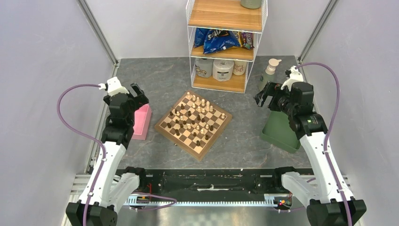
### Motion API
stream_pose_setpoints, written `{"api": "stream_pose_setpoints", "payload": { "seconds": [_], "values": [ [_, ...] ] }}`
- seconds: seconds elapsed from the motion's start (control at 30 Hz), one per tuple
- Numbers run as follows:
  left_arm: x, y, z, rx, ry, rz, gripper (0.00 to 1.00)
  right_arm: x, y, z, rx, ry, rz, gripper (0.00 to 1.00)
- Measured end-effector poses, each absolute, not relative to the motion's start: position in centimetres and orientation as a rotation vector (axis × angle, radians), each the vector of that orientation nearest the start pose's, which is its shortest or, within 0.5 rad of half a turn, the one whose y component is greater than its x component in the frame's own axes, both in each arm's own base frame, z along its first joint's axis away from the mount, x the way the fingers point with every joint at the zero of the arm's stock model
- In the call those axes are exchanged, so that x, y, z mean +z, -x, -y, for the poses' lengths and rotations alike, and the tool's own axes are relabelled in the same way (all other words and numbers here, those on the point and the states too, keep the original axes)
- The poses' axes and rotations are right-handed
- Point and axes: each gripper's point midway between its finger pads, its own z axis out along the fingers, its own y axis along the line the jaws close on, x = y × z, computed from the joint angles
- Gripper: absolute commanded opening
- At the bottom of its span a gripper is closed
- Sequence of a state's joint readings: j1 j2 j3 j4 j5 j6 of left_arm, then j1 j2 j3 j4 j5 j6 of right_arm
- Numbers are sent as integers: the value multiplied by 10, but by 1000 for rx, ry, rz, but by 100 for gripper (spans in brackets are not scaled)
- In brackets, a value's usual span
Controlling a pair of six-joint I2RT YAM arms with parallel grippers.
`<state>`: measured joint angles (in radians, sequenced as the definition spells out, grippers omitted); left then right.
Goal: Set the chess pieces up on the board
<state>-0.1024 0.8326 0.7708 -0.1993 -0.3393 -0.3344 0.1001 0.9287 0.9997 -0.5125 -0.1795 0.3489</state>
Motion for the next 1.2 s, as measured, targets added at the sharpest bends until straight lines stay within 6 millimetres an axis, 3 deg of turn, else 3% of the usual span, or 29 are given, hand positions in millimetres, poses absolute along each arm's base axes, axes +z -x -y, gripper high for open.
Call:
{"api": "stream_pose_setpoints", "payload": {
  "seconds": [0.1, 0.2, 0.3, 0.4, 0.57, 0.8, 1.03, 1.2],
  "values": [
    [255, -318, -16, 4, 472, -1750, 100, 259, -299, -75, 456, -135, -2044, 99],
    [261, -316, -4, -58, 424, -1766, 100, 255, -298, -74, 451, -136, -2065, 99],
    [268, -303, 1, -108, 439, -1769, 100, 254, -302, -76, 453, -132, -2089, 99],
    [275, -288, 3, -132, 434, -1773, 100, 254, -305, -83, 446, -92, -2121, 92],
    [272, -277, 12, -162, 380, -1848, 100, 261, -310, -127, 443, 83, -2196, 84],
    [236, -265, 11, -114, 353, -1979, 99, 254, -294, -192, 495, 299, -2257, 71],
    [233, -253, 7, -105, 369, -1969, 99, 209, -273, -256, 436, 501, -2363, 68],
    [228, -239, 4, -117, 418, -1929, 97, 171, -262, -277, 333, 572, -2439, 61]
  ]
}}
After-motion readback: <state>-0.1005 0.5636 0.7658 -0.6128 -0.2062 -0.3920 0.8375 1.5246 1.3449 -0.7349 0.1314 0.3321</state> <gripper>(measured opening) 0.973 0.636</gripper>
